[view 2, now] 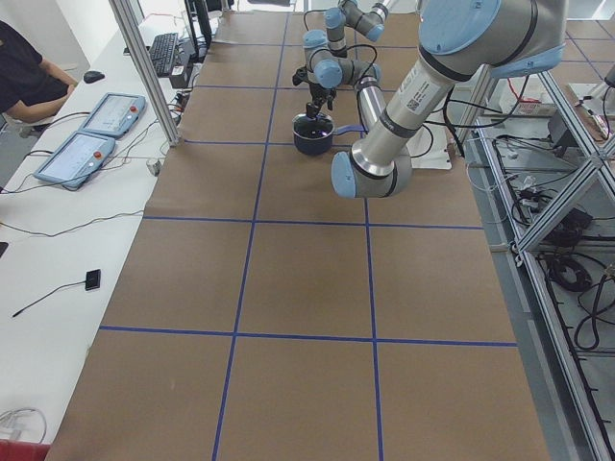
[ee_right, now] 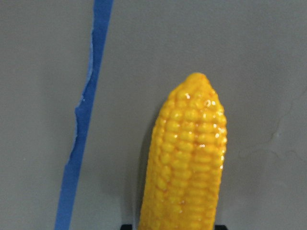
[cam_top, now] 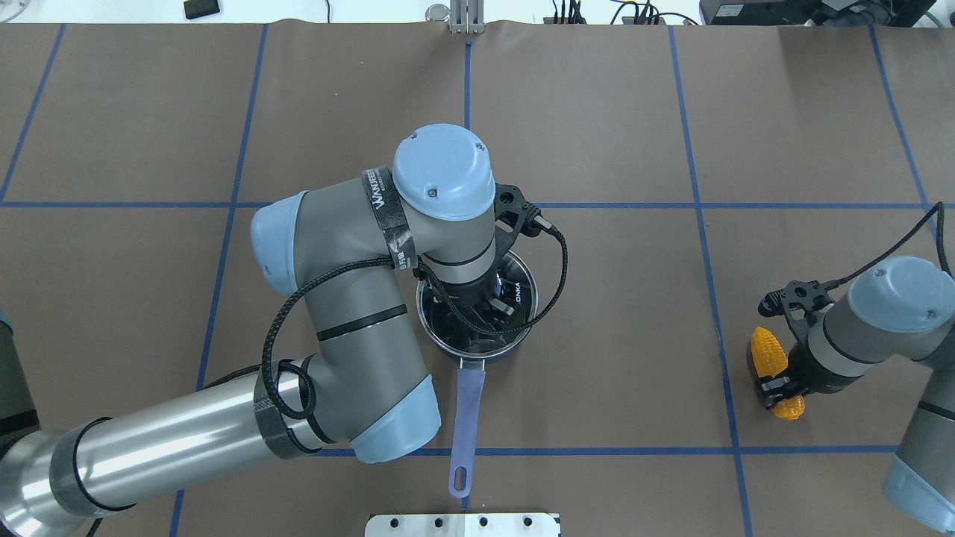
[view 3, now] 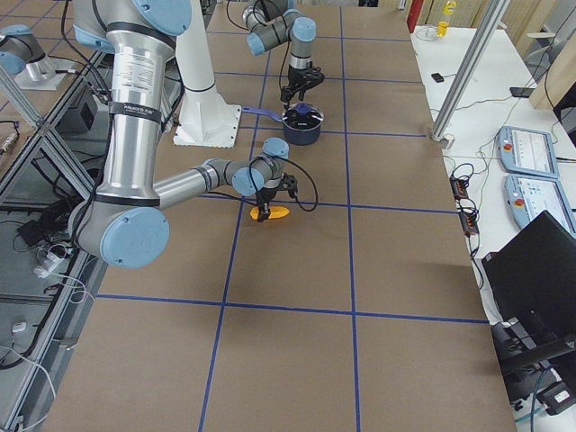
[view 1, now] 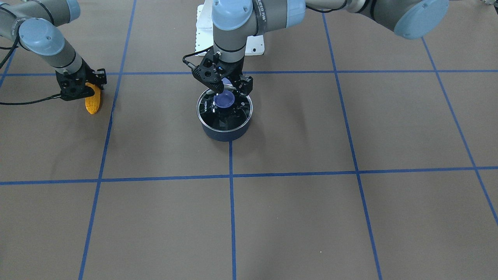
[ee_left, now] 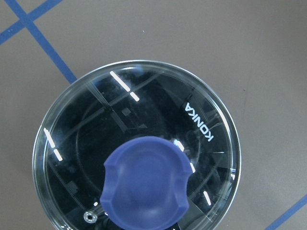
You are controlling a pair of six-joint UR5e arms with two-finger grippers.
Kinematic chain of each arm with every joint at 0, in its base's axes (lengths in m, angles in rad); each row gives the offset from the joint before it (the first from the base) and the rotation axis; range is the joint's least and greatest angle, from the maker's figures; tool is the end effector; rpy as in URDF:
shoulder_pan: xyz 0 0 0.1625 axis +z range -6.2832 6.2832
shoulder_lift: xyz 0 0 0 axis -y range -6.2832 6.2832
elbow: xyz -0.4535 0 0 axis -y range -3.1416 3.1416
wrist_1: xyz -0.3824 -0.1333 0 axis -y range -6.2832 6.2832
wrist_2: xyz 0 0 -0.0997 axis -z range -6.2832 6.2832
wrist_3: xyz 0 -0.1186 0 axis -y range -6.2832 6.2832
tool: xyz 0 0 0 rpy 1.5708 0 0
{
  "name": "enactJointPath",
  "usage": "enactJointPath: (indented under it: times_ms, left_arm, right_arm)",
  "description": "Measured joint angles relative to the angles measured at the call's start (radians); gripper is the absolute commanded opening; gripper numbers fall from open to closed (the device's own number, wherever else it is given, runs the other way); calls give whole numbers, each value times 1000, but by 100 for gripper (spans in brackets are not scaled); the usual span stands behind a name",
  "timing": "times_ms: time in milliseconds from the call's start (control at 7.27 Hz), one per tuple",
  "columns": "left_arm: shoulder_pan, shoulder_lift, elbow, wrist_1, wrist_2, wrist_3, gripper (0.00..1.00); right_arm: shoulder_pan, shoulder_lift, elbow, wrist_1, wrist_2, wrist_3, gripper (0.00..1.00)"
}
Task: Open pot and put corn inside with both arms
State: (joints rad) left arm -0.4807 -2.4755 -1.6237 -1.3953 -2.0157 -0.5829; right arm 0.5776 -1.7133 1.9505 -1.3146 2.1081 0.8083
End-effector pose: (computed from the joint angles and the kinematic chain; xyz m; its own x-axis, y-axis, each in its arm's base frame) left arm 0.6029 -0.4072 0.1357 0.4702 0.6047 -0.6428 -0.4434 0.7916 0.4203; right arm -0.3318 -0.3029 0.5641 0.7173 -0.2408 0.6538 0.3173 0.9483 0.0012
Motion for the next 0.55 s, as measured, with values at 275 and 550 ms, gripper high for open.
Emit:
enactJointPath:
  times_ms: [275, 550]
  left_arm:
    - [0, -6, 38, -49, 0, -9, 99]
    - [1, -20, 70, -79, 0, -27, 99]
  right_arm:
    - [28, 4, 7, -1, 13, -10, 27]
    - [64, 9, 23, -8, 27, -16, 26]
